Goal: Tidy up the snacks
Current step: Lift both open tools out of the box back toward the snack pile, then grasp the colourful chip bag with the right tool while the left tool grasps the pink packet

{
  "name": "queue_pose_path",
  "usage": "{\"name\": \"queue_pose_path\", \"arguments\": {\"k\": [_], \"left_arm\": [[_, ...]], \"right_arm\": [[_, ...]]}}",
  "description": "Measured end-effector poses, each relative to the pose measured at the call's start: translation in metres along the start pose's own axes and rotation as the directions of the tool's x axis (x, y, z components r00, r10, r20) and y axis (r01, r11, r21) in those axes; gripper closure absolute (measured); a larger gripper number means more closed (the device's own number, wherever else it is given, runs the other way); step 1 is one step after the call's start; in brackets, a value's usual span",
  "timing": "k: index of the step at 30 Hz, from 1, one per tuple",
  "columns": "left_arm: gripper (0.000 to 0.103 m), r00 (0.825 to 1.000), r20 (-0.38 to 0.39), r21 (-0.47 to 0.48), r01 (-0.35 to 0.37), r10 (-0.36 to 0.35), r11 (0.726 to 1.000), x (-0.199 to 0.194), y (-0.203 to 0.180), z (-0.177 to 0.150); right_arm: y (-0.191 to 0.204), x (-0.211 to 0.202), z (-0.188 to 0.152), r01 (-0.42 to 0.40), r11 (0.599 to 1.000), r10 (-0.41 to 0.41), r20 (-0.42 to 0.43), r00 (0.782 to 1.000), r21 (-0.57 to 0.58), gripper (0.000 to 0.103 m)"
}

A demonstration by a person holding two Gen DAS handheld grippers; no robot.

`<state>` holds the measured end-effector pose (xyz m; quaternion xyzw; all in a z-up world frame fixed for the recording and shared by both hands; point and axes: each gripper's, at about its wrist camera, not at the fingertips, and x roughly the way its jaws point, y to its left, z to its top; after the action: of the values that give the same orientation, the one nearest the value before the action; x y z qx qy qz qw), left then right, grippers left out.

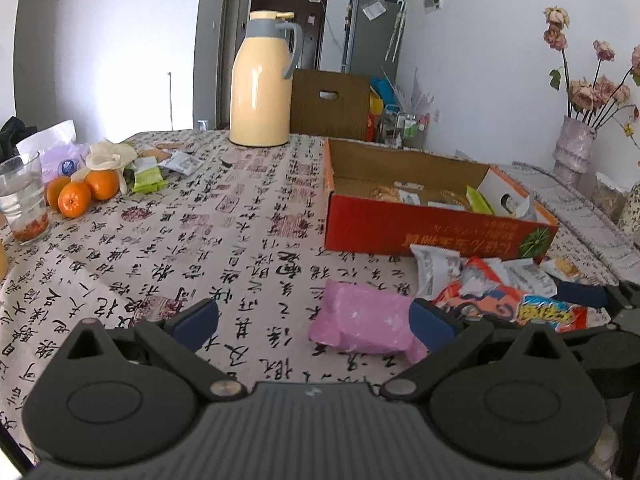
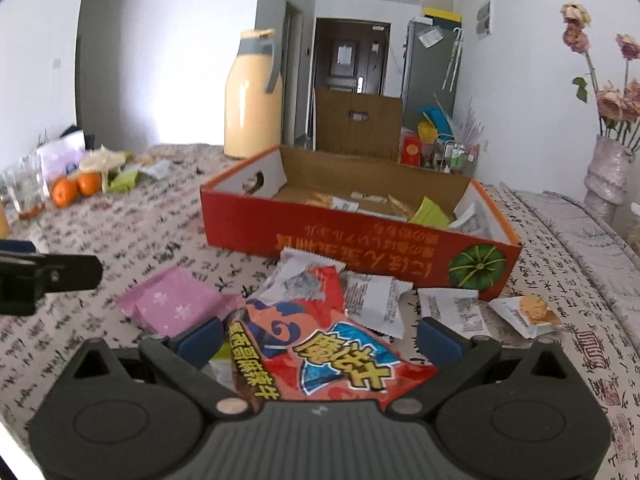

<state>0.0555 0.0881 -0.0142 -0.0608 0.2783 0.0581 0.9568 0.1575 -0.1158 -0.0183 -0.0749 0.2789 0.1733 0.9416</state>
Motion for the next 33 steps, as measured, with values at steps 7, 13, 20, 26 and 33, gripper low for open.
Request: {"name": "queue_pose_path", "arguments": {"k": [7,13,20,26,33], "left_arm": [[0.0,1.0,-0.027,-0.015,0.015,-0.015,1.0,0.012,0.011,-0.003],[0.0,0.999,-0.032,-0.019,0.026,-0.027,0.999,0.016,0.014,-0.003],[0.0,0.999,-0.036,-0.016,0.027,-0.028,1.0,0.019,0.014,-0.002],[0.0,0.999,-0.038,-0.012,0.027,-0.027,1.0,0.021,0.009,0.0],[0.0,0.998,-0.051,0.017,0.028,-0.027,0.999,0.031,-0.007,0.005]], "right_arm": [[0.012,0.016,-0.005,0.026,0.996,-0.029,-0.034,0.999,-0.084,0.001],[0.008,0.016,-0.007,0.017,0.996,-0.02,-0.035,0.999,-0.082,0.017],[0.002,0.011,-0.005,-0.017,0.998,0.016,-0.016,1.0,-0.064,0.032],[-0.006,-0.001,-0.005,-0.038,0.999,0.039,0.038,0.999,-0.021,0.058],[-0.024,-0.012,-0.002,-0.063,0.998,0.06,0.087,0.994,0.03,0.094]]}}
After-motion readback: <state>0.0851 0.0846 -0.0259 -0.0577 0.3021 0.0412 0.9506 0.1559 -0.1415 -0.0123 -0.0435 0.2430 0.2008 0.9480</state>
